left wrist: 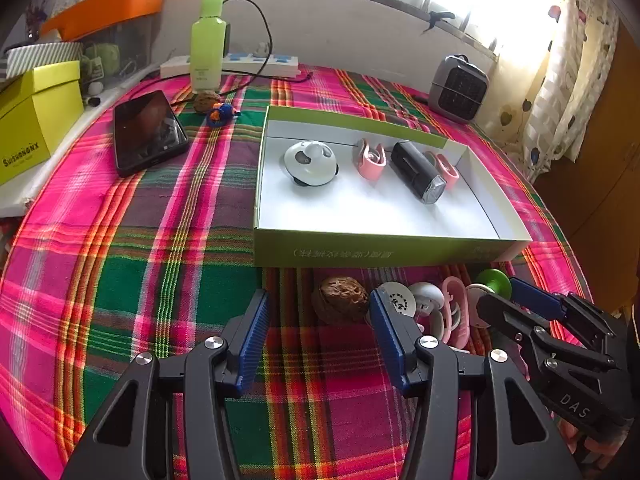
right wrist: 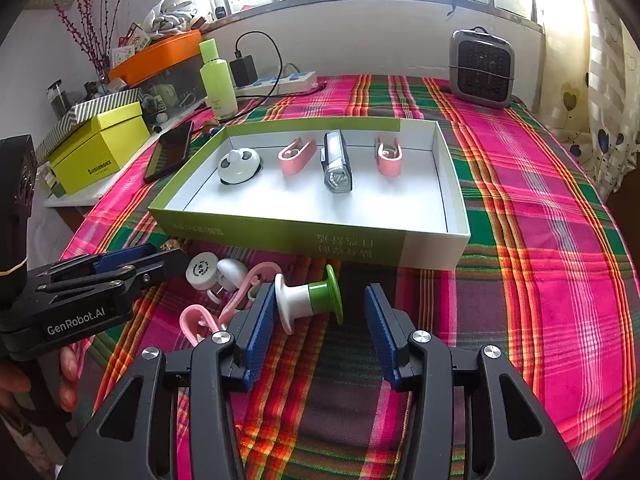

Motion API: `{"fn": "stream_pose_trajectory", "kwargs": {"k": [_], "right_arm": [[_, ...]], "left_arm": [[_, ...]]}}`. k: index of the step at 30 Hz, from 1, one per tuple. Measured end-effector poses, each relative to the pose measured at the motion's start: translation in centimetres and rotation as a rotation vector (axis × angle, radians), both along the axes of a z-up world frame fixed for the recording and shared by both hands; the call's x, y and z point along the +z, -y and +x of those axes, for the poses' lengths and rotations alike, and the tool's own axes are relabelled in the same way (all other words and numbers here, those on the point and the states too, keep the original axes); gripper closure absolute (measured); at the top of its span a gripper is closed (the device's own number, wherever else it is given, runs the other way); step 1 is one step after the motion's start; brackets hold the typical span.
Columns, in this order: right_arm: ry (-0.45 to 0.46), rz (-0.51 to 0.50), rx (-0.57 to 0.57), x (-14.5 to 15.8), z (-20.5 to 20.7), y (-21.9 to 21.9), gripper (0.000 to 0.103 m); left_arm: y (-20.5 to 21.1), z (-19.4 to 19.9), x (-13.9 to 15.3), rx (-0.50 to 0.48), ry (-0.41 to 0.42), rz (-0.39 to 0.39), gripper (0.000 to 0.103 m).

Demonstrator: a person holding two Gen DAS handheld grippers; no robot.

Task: Organize objects
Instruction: 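Grasp the walnut with the left tool while the right tool grasps the white-green spool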

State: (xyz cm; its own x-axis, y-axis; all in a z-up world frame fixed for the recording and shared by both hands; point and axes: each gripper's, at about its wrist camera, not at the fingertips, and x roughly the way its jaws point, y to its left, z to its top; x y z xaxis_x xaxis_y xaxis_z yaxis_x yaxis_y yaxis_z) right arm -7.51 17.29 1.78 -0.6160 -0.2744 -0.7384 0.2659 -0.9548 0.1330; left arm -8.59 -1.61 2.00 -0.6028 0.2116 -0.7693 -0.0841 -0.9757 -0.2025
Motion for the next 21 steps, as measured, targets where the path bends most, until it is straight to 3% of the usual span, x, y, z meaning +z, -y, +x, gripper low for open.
{"fn": "stream_pose_trajectory", "kwargs": {"k": [4, 11, 16, 21], "right_arm": [[-0.026, -0.003, 0.011, 0.33, 0.22, 0.02, 0.07], [-0.027, 0.015, 0.012, 0.43, 0.17, 0.05, 0.07], [-0.03, 0.029, 0.007, 0.52, 0.27, -0.1, 0.07], [-0.046, 0.087, -0.004, 0.58, 0.59, -0.1, 0.07]], "left_arm": [[0.02, -0.3, -0.08, -0.002, 0.002, 0.013, 0.053], [0.36, -0.27, -0.04, -0.001, -0.003, 0.025, 0.054], [0.48, -0.19, 0.28, 0.001, -0.013, 0.018, 0.061], [0.5, -0.22, 0.27, -0.001, -0.011, -0.002, 0.061]]}}
